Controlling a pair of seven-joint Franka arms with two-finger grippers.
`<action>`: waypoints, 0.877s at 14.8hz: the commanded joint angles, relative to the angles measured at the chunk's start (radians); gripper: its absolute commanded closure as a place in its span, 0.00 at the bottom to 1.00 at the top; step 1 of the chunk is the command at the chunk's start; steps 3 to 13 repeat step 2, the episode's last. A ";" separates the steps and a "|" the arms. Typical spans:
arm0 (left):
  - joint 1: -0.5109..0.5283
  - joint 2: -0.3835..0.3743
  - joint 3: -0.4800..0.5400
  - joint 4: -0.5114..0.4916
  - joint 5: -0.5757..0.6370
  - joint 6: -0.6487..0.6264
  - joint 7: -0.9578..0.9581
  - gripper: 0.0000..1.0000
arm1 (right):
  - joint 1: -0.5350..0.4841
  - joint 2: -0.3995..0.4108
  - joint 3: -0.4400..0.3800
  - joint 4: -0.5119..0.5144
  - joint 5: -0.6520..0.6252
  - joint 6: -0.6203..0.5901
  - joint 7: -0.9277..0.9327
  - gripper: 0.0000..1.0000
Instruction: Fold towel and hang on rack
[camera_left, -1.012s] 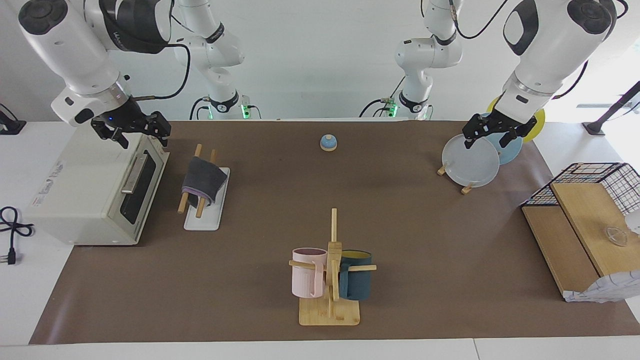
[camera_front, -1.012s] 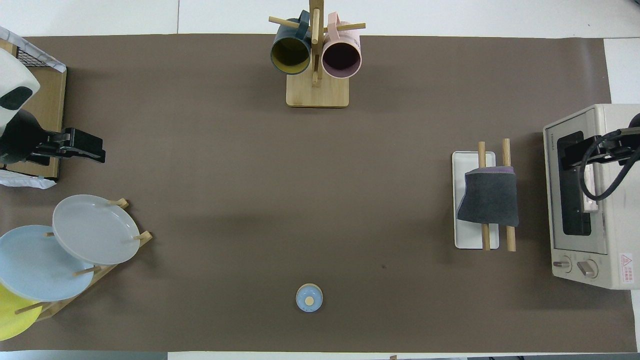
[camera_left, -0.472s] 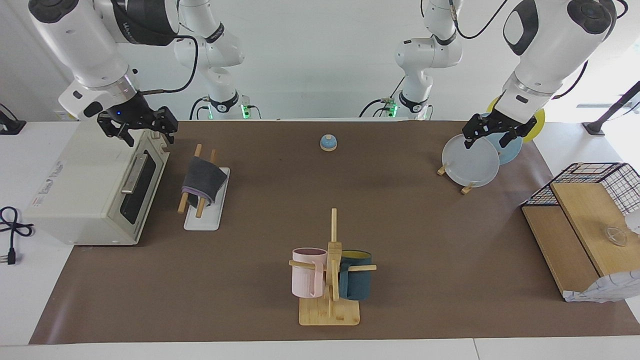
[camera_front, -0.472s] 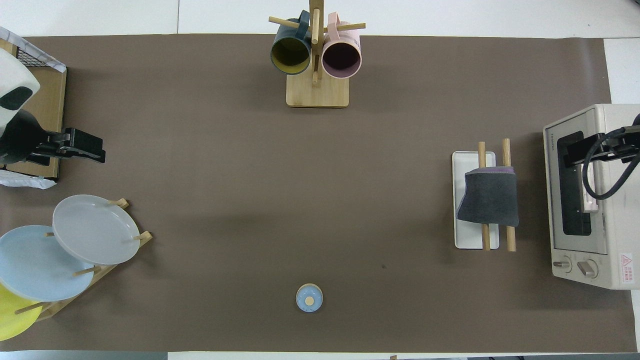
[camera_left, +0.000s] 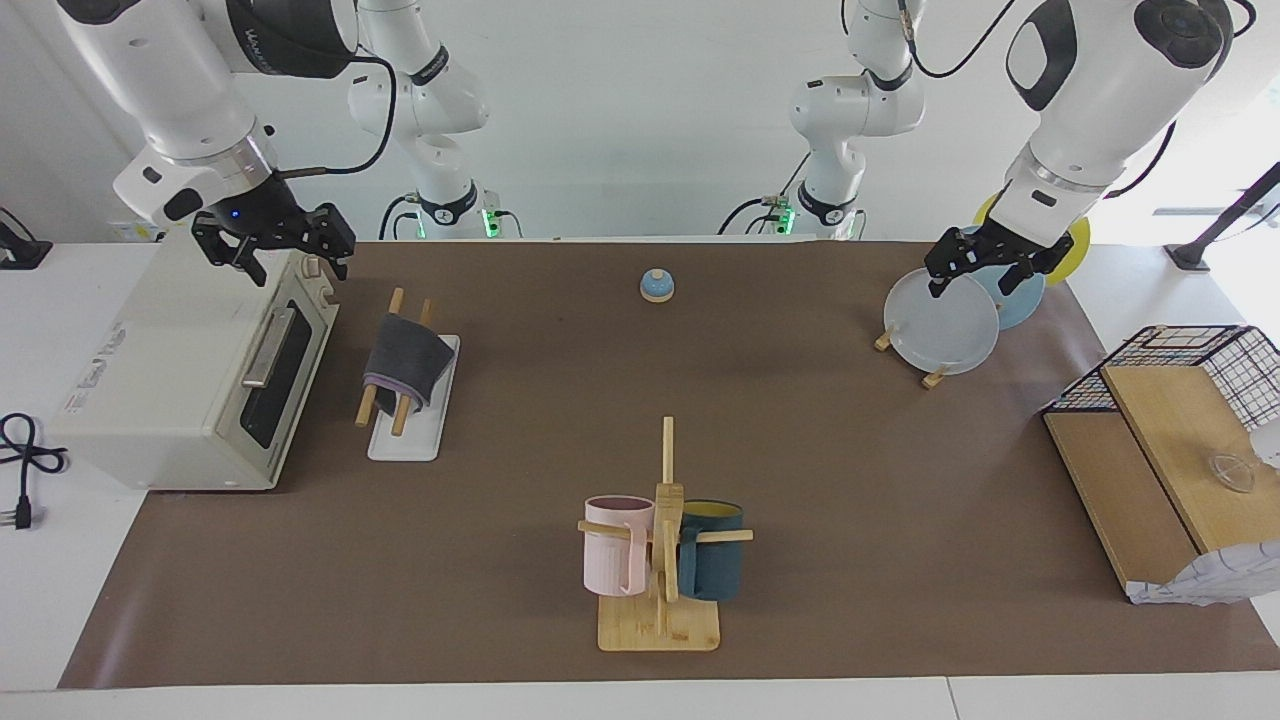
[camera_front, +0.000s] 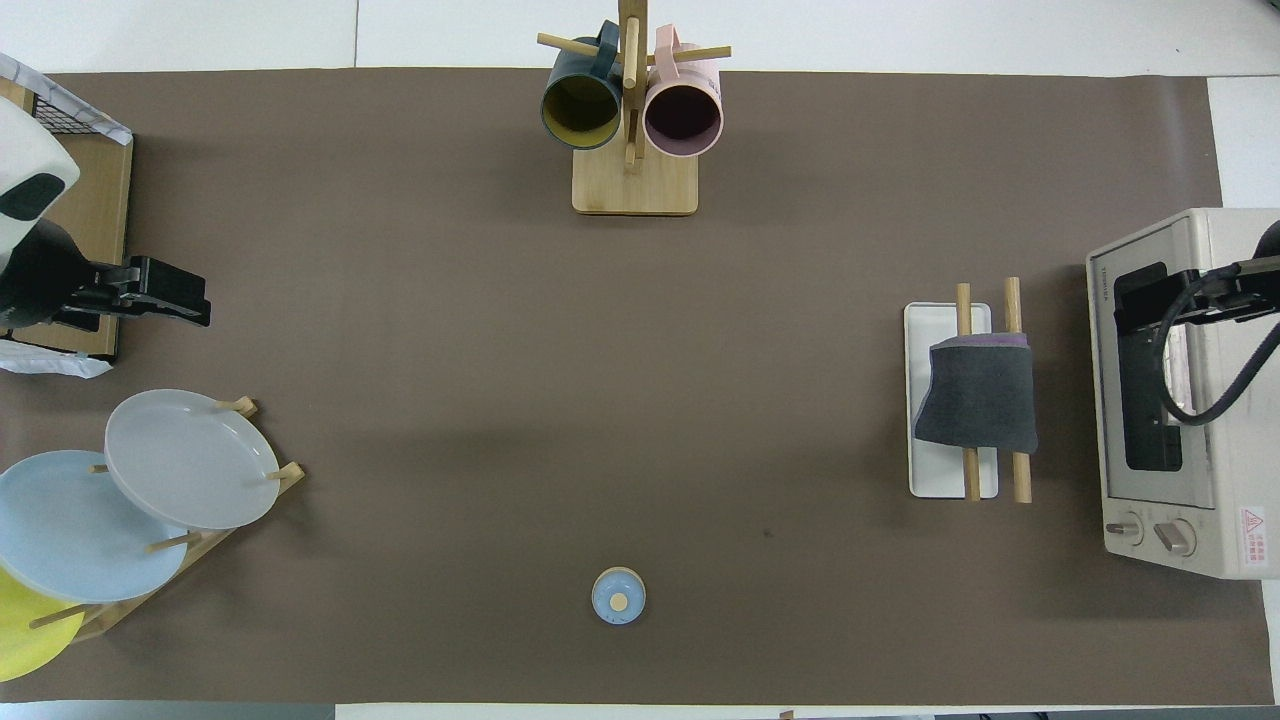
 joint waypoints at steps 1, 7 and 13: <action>0.006 -0.015 0.001 -0.012 -0.006 -0.006 0.008 0.00 | -0.009 -0.009 0.007 -0.007 0.000 0.005 0.018 0.00; 0.006 -0.015 0.001 -0.012 -0.006 -0.004 0.008 0.00 | -0.008 -0.011 0.007 -0.007 -0.002 0.005 0.018 0.00; 0.006 -0.015 0.001 -0.012 -0.006 -0.004 0.008 0.00 | -0.008 -0.011 0.007 -0.007 -0.002 0.005 0.018 0.00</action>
